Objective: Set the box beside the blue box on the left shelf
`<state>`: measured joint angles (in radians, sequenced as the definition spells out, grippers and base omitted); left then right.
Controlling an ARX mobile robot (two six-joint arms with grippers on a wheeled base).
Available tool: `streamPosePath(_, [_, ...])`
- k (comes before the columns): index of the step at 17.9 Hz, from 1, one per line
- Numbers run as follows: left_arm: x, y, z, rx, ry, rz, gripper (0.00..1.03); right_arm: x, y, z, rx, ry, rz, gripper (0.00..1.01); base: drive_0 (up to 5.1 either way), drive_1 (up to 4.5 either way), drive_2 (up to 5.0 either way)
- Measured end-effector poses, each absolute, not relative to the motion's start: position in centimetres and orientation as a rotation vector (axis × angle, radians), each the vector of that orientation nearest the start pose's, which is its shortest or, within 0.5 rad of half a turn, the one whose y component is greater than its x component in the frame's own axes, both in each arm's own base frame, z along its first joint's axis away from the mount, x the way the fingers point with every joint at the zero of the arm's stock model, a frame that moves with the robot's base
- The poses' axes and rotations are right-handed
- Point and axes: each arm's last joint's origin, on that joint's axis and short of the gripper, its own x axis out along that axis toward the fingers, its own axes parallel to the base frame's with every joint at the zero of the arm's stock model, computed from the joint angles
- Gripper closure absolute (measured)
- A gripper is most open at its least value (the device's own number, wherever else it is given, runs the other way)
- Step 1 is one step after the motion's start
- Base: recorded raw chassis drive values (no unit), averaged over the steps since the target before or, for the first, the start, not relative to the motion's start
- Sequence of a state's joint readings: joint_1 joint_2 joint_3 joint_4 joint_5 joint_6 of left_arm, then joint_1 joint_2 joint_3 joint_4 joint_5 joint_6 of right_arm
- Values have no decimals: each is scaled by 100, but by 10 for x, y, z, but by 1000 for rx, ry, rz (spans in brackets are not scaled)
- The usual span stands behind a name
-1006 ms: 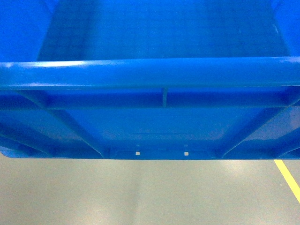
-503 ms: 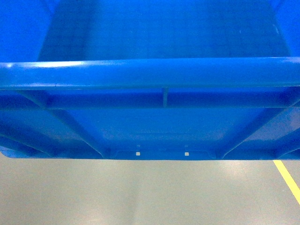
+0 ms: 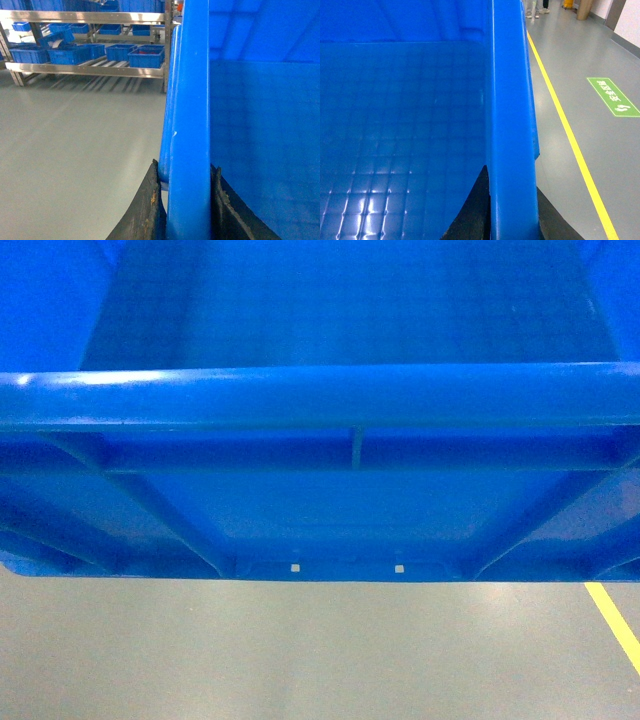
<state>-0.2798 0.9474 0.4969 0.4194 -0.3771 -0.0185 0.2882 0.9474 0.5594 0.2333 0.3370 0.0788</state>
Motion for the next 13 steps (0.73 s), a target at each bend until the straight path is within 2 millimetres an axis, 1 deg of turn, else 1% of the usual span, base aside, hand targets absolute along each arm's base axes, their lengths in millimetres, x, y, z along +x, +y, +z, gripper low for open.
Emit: streamPosePath(13, [202, -47, 262, -9, 29, 98, 86, 203, 50, 266, 31, 143, -54, 93, 3, 409, -403])
